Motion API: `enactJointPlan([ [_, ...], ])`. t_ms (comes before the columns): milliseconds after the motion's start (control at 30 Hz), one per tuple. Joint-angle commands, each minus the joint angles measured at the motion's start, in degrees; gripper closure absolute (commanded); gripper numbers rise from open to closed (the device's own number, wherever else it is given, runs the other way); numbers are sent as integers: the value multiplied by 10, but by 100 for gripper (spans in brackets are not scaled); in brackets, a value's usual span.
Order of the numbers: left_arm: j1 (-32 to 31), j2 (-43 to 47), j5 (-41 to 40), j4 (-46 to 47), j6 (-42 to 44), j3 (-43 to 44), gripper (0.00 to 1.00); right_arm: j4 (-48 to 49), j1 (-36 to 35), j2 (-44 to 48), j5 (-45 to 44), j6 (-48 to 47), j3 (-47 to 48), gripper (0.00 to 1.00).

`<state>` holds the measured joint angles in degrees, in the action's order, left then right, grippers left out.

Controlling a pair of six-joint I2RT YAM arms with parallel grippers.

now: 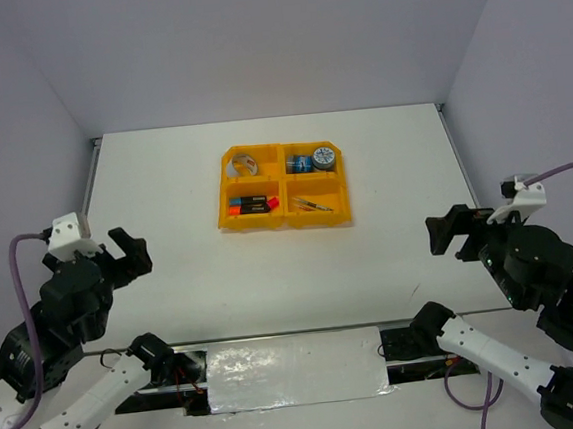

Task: Sort the stationery into containers
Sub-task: Reset both arms

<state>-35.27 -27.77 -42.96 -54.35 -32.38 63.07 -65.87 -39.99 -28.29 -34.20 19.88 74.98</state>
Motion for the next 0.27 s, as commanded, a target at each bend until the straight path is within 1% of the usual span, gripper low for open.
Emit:
enactJointPlan([
  [0, 1, 27, 10, -23, -16, -8, 1, -15, -2, 27, -9, -5, 5, 0],
  [233, 1, 11, 13, -16, -13, -20, 1, -8, -3, 29, -2, -12, -2, 0],
])
